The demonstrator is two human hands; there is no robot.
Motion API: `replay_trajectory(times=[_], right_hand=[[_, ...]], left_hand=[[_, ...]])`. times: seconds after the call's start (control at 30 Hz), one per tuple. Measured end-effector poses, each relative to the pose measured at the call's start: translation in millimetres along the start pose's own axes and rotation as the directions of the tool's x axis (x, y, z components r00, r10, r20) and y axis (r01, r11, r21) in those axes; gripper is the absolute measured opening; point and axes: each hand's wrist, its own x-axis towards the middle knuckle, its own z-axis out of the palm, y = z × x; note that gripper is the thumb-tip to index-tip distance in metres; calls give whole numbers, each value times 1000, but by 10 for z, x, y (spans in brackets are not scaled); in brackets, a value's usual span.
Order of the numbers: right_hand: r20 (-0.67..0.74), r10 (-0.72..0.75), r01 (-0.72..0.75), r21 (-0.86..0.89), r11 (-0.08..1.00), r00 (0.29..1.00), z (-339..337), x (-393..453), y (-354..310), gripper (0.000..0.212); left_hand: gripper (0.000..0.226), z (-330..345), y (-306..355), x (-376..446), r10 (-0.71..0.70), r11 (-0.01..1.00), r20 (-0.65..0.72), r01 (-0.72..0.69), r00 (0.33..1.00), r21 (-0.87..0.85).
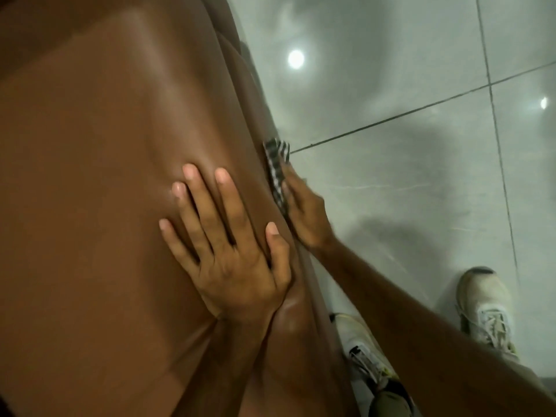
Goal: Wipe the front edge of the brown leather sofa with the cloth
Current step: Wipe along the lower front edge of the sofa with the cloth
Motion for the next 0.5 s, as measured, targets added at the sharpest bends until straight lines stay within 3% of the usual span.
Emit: replay_trajectory(times=[0.1, 0.23, 0.33, 0.43, 0.5], right_hand=[[-38, 226, -229, -90, 969, 973, 7, -26, 330, 45], [37, 421, -417, -84, 905, 906, -153, -1240, 665, 40], [79, 342, -339, -55, 939, 936, -198, -1769, 627, 42], [78, 116, -113, -37, 993, 990, -133, -1350, 510, 48], [44, 65, -63, -45, 997, 997, -60, -963, 515, 48]], left_hand=[[80, -9, 5, 15, -21, 999, 0, 21, 1000, 33], [80, -99, 7, 29, -10, 999, 6, 10, 1000, 53], [79, -109, 15, 38, -17, 999, -12, 17, 1000, 44], [79, -89, 11, 29, -7, 999, -37, 9, 999, 33], [78, -100, 5, 15, -8, 999, -54, 10, 999, 36]])
